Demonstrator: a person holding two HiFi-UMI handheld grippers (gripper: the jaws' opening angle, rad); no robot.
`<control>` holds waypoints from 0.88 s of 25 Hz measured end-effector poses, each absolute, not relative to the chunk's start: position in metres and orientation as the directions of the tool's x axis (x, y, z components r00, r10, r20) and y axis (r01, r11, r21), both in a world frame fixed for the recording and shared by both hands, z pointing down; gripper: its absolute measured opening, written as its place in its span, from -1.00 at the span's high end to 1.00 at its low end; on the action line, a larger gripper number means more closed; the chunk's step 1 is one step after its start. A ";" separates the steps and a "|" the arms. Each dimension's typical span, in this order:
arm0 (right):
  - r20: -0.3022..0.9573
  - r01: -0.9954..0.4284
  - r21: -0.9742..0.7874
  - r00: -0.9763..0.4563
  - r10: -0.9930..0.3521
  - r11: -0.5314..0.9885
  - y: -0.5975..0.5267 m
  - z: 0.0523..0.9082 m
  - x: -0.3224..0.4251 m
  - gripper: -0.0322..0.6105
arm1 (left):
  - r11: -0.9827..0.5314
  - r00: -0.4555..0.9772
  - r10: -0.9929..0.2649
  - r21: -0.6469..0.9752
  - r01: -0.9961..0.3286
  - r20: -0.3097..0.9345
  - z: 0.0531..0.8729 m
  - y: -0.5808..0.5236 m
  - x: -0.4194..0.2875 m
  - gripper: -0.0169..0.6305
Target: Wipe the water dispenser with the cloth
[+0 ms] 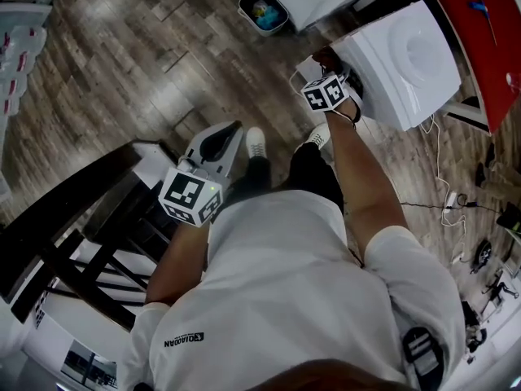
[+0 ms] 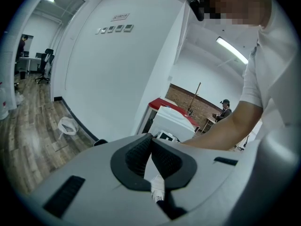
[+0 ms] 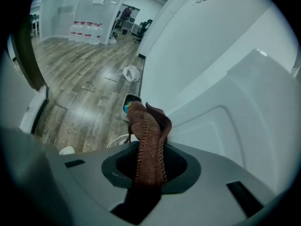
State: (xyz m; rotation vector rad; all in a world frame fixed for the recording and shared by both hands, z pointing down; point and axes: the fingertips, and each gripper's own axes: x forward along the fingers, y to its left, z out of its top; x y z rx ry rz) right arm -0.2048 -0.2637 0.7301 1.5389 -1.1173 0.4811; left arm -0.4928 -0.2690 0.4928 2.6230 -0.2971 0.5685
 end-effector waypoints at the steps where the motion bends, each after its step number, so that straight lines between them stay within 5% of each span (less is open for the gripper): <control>1: 0.800 -0.849 0.524 0.464 -0.381 0.065 -0.263 0.738 -0.204 0.62 | -0.880 0.891 -0.111 0.374 -0.294 0.440 0.494 -0.268 -0.491 0.96; 22: 0.889 -0.900 0.421 0.386 -0.248 0.108 -0.258 0.859 -0.211 0.63 | -0.860 0.857 -0.124 0.378 -0.344 0.499 0.516 -0.257 -0.486 0.96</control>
